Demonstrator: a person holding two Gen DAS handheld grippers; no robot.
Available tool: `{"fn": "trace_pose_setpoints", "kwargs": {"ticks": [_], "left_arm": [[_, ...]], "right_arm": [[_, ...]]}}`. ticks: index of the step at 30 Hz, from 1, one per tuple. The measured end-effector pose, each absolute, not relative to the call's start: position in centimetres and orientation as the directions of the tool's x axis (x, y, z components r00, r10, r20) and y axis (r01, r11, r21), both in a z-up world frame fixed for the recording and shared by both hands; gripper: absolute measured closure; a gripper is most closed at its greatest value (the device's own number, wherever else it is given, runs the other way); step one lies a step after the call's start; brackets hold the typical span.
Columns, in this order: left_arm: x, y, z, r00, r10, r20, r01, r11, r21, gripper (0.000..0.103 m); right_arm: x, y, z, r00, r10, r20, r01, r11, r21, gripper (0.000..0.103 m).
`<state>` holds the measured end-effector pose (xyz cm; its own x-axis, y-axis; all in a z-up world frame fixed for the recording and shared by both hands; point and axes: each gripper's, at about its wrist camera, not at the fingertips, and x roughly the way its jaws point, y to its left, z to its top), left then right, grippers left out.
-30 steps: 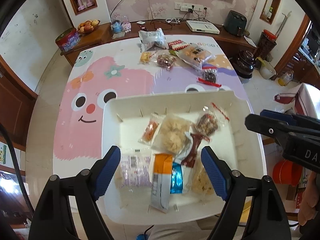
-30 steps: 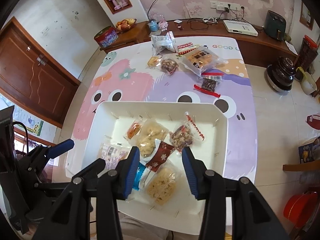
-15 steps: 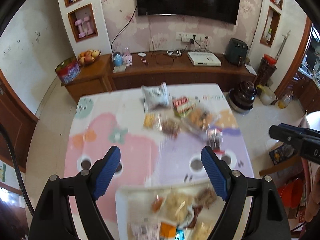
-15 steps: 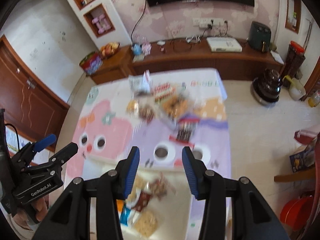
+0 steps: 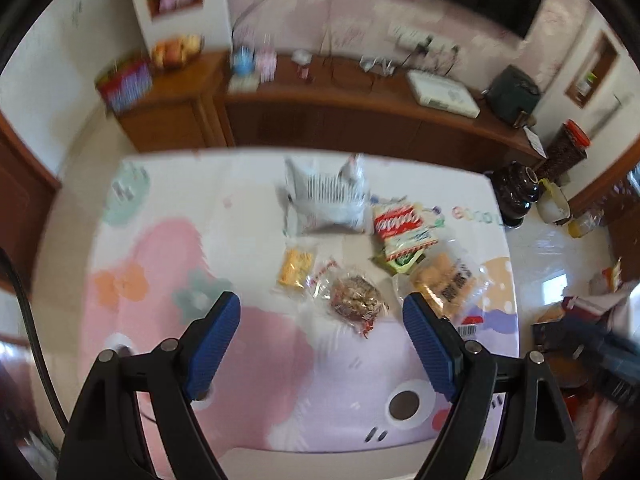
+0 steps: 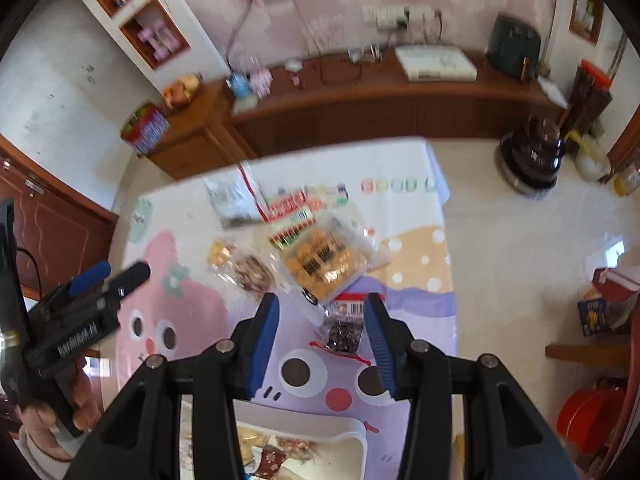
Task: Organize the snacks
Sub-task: 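Grasp the clear nut pack with the left tool while the right grasps the dark-fruit pack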
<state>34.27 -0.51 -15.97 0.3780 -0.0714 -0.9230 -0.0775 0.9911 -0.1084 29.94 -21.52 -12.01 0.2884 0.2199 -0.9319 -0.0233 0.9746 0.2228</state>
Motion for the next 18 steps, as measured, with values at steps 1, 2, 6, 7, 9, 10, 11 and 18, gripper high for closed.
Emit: {"fn": "trace_pose_setpoints", "kwargs": {"ticks": [1,2,6,7,9,10,11,18], "left_arm": [[34.9,-0.3,-17.4,0.356,-0.087,-0.93,-0.102,0.986,-0.131,0.02],[35.4,-0.2,-18.8,0.337,-0.103,-0.936,-0.126,0.98,-0.153,0.02],[37.0,-0.3,-23.0,0.283,-0.147,-0.948,-0.188,0.961,-0.205,0.021],[37.5,-0.2,-24.2,0.267,-0.154,-0.951,-0.208,0.955,-0.213,0.021],[38.1,-0.3,-25.8,0.243,-0.167,-0.956,-0.239,0.945,-0.226,0.021],[38.5,-0.3,-26.5,0.231,-0.174,-0.957,-0.254,0.939,-0.233,0.021],[38.7,-0.4,-27.3,0.219,-0.188,-0.957,-0.274,0.93,-0.246,0.021],[39.9,-1.3,-30.1,0.191,-0.211,-0.959,-0.341,0.902,-0.266,0.021]], "right_arm": [[30.4,-21.4,-13.6,0.257,0.218,-0.941,-0.013,0.975,0.222,0.058],[30.6,-21.4,-15.1,0.227,0.22,-0.949,-0.002,0.974,0.226,0.058],[31.0,-21.1,-20.7,0.114,0.243,-0.963,0.048,0.967,0.25,0.058],[30.9,-21.0,-21.9,0.09,0.24,-0.967,0.059,0.968,0.245,0.058],[30.8,-20.7,-23.7,0.054,0.232,-0.971,0.068,0.969,0.235,0.058],[30.8,-20.6,-24.5,0.038,0.229,-0.973,0.071,0.97,0.231,0.058],[30.7,-20.4,-25.3,0.023,0.224,-0.974,0.077,0.971,0.225,0.058],[30.7,-19.9,-27.9,-0.008,0.215,-0.976,0.095,0.972,0.214,0.055]]}}
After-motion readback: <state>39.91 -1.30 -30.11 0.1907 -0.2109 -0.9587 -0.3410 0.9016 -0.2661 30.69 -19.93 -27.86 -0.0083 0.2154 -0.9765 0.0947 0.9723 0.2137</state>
